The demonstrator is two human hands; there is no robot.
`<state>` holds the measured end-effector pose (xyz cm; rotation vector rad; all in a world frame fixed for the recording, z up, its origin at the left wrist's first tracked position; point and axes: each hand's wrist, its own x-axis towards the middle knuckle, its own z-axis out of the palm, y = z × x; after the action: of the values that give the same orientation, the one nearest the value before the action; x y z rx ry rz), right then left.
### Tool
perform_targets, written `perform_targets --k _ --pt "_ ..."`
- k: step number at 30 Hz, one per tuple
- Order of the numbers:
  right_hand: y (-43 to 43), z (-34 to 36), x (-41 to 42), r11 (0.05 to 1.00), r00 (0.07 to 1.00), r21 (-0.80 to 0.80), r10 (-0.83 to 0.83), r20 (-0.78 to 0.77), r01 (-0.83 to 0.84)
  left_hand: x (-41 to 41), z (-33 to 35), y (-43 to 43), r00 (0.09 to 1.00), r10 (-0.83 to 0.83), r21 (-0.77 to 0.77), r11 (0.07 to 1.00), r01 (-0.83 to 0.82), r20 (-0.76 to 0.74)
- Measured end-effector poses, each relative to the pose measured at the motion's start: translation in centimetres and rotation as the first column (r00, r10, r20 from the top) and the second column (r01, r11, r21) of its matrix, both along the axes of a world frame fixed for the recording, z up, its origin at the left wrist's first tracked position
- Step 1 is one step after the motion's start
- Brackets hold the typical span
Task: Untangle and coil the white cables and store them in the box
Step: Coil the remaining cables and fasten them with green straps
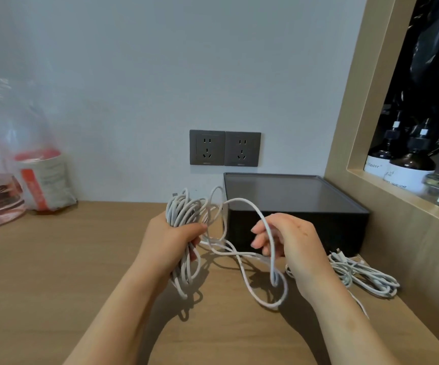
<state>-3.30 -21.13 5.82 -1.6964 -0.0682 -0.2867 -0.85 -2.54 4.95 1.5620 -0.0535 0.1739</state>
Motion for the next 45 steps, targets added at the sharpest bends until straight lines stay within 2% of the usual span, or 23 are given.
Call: perform_targets --k 2,4,8,11,13,17,20,22,28,31,34,38,39,41,43,45 --pt "0.1 0.3 -0.3 0.994 0.993 -0.007 0.114 0.043 -0.113 0.0 0.0 -0.1 1.0 -0.022 0.009 1.0 0.022 0.002" --pt "0.4 0.2 -0.2 0.988 0.987 0.009 0.154 0.044 -0.155 0.0 -0.1 -0.2 0.998 -0.059 0.023 0.998 0.059 -0.003" --pt "0.9 -0.7 0.7 0.996 1.0 0.08 -0.025 -0.015 0.026 -0.4 -0.1 -0.6 0.98 -0.194 -0.008 0.981 0.194 -0.035" --pt "1.5 -1.2 0.9 0.999 0.999 0.028 0.026 -0.036 -0.025 -0.8 -0.1 -1.2 0.951 -0.304 -0.068 0.951 0.3 -0.06" --pt "1.7 -1.3 0.7 0.996 0.992 0.059 0.077 -0.098 -0.071 -0.9 -0.1 -1.5 0.934 -0.348 -0.112 0.934 0.339 -0.081" --pt "1.4 -1.0 0.7 0.977 0.985 0.17 0.146 -0.094 -0.128 -0.8 -0.2 -1.5 0.932 -0.339 -0.215 0.927 0.308 -0.126" --pt "0.8 -0.7 0.7 0.904 0.974 0.384 0.221 -0.042 -0.189 -0.4 -0.4 -1.3 0.944 -0.301 -0.259 0.93 0.259 -0.138" --pt "0.7 -0.5 0.3 0.872 0.954 0.41 0.3 -0.015 -0.268 -0.3 -0.5 -1.2 0.955 -0.266 -0.257 0.939 0.227 -0.128" --pt "0.2 -0.2 -0.3 0.884 0.918 0.28 0.396 -0.025 -0.374 -0.1 -0.3 -1.2 0.971 -0.205 -0.245 0.954 0.17 -0.124" --pt "0.1 0.1 -0.6 0.95 0.94 -0.007 0.309 -0.142 -0.313 -0.2 -0.1 -1.0 0.955 -0.236 -0.341 0.926 0.165 -0.181" --pt "0.7 -0.5 -0.3 0.92 0.967 -0.319 0.173 -0.188 -0.226 -0.1 0.1 -0.8 0.932 -0.286 -0.441 0.882 0.165 -0.223" --pt "1.4 -1.7 0.1 0.816 0.995 -0.568 0.083 -0.063 -0.104 -0.7 0.4 -1.4 0.952 -0.25 -0.3 0.935 0.19 -0.175" --pt "1.4 -1.7 0.1 0.807 0.999 -0.588 0.048 -0.009 -0.044 -0.8 0.4 -1.5 0.949 -0.268 -0.276 0.936 0.216 -0.167" --pt "1.2 -1.5 0.0 0.866 0.998 -0.499 0.011 0.064 0.022 -1.0 0.2 -1.7 0.937 -0.303 -0.234 0.937 0.259 -0.176" --pt "1.0 -1.1 0.1 0.945 0.997 -0.326 0.045 0.07 -0.02 -1.1 -0.2 -2.1 0.928 -0.316 -0.118 0.947 0.297 -0.197" --pt "1.1 -0.8 0.0 0.974 0.998 -0.222 0.058 0.023 -0.052 -1.2 -0.4 -2.6 0.925 -0.322 -0.026 0.946 0.323 -0.202"
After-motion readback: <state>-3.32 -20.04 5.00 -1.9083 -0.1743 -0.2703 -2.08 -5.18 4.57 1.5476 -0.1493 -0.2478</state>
